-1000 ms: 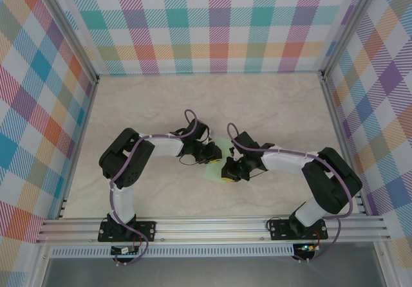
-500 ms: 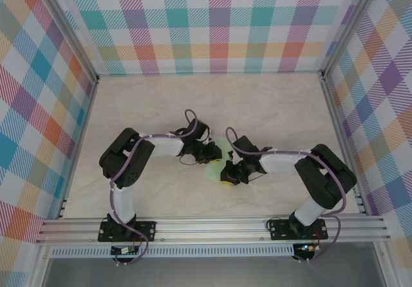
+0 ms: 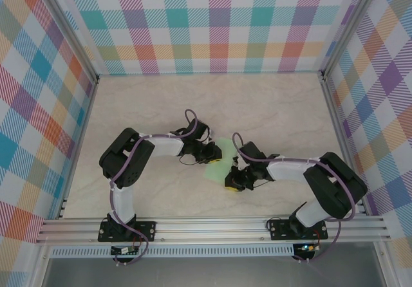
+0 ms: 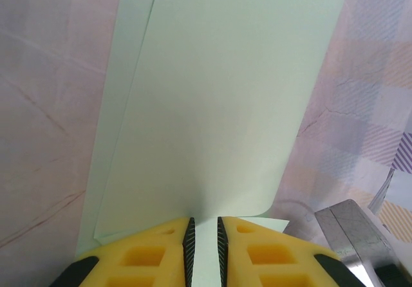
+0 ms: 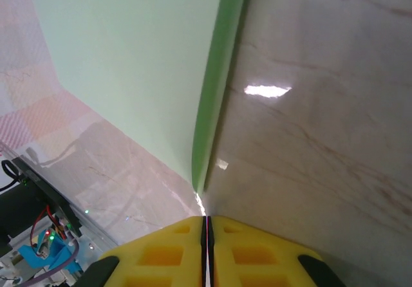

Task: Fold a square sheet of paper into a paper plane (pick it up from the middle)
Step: Fold the triangle a second time at the center of the table, then turn over the paper at the center of the table.

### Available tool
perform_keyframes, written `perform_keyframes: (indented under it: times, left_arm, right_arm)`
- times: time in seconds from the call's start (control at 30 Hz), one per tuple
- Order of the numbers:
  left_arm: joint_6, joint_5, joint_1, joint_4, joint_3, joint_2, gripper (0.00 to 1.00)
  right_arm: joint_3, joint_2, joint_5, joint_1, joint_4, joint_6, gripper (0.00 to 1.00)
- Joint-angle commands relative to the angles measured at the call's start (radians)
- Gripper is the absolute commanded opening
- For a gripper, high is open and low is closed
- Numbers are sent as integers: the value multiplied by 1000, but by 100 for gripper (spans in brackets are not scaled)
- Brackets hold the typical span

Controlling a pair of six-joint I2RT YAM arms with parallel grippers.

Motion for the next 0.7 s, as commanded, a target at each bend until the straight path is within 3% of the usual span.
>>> perform_keyframes:
  times: [0.0,0.23,0.4,0.67]
  left_arm:
    - [19,-45,0,-59,-5,60,21]
    - [18,-37,1,-56,-3,73,21]
    - [18,-34,0,-56,-5,69,21]
    - [20,-50,0,-60,-3,73,21]
  right_arm:
    - [30,-46,-28,-8,15,39,12]
    - [152,76,20,-10,21,52,12]
    - [103,157,28,-10,57,64,11]
    - [-50,39,-10,-9,83,83,12]
